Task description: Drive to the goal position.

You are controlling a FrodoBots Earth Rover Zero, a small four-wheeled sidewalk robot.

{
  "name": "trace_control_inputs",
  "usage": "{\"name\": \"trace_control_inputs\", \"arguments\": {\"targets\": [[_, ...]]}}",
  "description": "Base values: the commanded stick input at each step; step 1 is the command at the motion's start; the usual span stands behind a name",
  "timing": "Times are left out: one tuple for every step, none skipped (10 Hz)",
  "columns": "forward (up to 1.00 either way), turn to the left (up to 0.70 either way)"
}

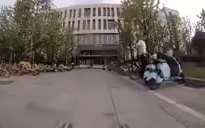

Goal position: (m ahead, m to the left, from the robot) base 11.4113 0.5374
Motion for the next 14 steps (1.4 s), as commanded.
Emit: {"name": "trace_control_inputs", "arguments": {"targets": [[1.00, 0.03], [1.00, 0.03], [1.00, 0.03], [1.00, 0.03], [1.00, 0.03], [1.00, 0.03], [1.00, 0.03], [1.00, 0.03], [1.00, 0.03], [1.00, 0.03], [1.00, 0.03], [1.00, 0.03], [1.00, 0.03], [1.00, 0.03]]}}
